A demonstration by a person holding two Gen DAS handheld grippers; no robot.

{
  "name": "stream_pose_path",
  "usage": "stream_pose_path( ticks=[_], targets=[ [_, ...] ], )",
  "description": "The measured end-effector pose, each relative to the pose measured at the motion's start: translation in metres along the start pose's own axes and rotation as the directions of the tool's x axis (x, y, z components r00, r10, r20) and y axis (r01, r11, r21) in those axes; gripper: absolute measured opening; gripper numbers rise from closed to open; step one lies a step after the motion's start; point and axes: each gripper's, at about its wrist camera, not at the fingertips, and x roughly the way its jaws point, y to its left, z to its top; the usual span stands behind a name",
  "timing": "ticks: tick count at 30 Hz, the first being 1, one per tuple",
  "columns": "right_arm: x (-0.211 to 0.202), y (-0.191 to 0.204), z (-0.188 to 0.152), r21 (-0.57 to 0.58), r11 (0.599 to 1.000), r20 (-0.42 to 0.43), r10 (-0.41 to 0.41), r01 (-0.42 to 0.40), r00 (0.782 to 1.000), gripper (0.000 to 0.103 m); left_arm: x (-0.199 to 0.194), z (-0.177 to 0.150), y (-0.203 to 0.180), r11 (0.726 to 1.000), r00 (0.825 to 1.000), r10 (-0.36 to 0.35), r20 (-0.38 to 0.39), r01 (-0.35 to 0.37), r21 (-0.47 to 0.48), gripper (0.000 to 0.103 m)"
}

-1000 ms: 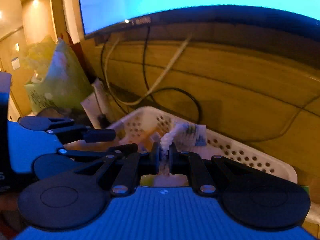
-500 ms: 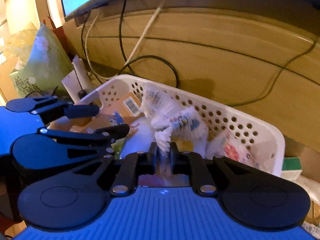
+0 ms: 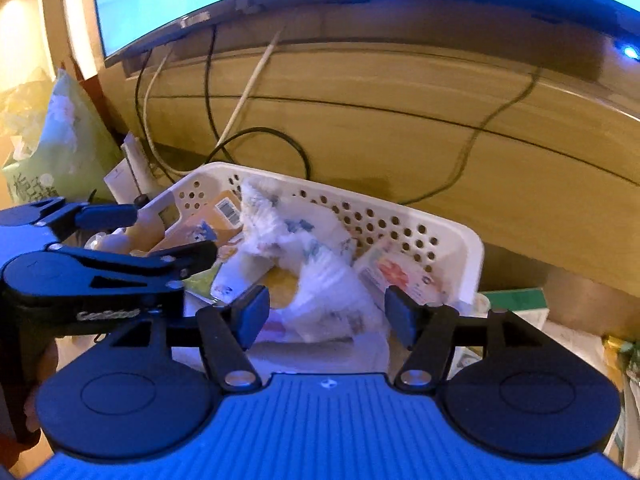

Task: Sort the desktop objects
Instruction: 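Open both tools to drop the toy and diaper into the basket, then move both open tools back from the basket toward the desk items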

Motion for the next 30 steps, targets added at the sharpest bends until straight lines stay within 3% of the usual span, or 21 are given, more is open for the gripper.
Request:
stream_pose_path(
  ticks=[5,19,25,30],
  targets=[
    [-0.014,-0.009,-0.004,0.022,1.000,0.020,-0.020,0.019,1.000,0.075,-0.013,0.000,-0.010,1.000,1.000,-0.010,0.017,0.010,0.003,0.099],
    [-0.066,-0.048,-0.016,0.054,0.997,0.160,-0.058,0.050,0.985,0.077,-0.044,0.012,-0.056,1.000,0.995,-0.019,0.103,0.018,0.004,0.103],
    [-0.066,-0.049,-0.012,0.053,0.998,0.180,-0.047,0.038,0.983,0.077,-0.046,0.008,-0.038,0.997,0.992,0.076,0.097,-0.075,-0.010,0.103],
    [-0.052,-0.032,-0.012,0.025,1.000,0.167,-0.023,0.019,0.986,0.077,-0.043,0.006,0.011,0.983,0.982,0.177,0.072,-0.172,-0.068,0.103]
  ],
)
